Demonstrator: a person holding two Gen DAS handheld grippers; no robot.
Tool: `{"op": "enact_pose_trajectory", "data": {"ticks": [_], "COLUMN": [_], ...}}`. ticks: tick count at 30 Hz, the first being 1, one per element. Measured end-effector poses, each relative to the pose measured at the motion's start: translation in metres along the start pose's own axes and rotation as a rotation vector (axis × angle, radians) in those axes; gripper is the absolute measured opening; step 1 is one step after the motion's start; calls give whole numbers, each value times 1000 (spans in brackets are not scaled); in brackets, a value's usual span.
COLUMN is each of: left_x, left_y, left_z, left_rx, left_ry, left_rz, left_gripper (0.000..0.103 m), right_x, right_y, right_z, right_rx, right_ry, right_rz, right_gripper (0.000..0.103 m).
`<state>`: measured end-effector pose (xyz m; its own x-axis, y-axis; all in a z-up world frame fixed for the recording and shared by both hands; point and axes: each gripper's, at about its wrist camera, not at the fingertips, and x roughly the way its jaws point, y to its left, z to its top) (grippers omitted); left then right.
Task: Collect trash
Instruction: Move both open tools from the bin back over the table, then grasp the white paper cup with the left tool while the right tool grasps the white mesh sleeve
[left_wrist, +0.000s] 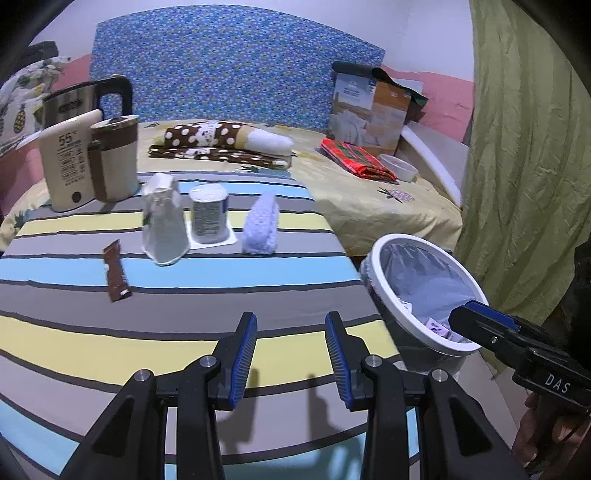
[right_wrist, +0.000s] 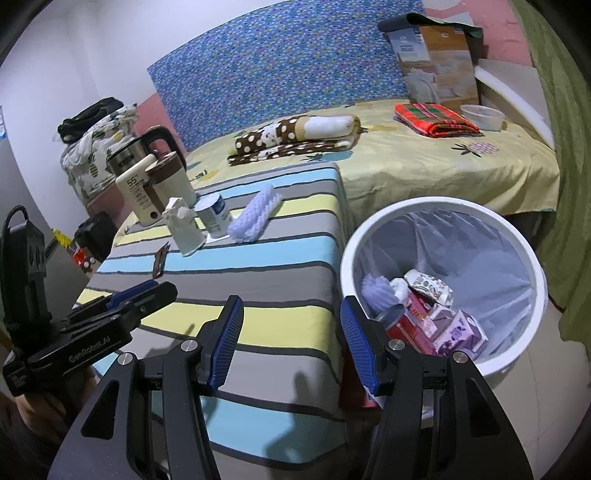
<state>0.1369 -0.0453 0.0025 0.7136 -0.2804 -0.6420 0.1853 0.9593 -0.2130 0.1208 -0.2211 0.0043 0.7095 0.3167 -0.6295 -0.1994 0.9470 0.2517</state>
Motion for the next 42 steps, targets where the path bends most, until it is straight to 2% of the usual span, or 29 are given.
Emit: {"op": "enact_pose_trajectory", "data": {"ticks": [17,32,33,35,36,42], "left_x": [-1,18,21,26,28,50], "left_y": [43,85,88,94,95,101], "left_z": [2,32,34,40,42,62], "left_rx": [-69,-119,-124,-131,-133,-134], "left_ry": [-7,-21,-21,-25,-29,-38], "left_rz": [79,157,161,166,166,181], "left_gripper": [38,38,39,48,49,50], "right_x": [28,59,60,63,65,71], "right_y": [31,42,42,44,43,42], "right_z": [11,20,21,22,23,26], "right_rx": [-75,-105,-108,-111,-112,-115], "right_ry": [21,62,64,71,74,86], "right_rz": [28,55,56,56,57,52], "right_gripper": [57,57,57,57,57,57]}}
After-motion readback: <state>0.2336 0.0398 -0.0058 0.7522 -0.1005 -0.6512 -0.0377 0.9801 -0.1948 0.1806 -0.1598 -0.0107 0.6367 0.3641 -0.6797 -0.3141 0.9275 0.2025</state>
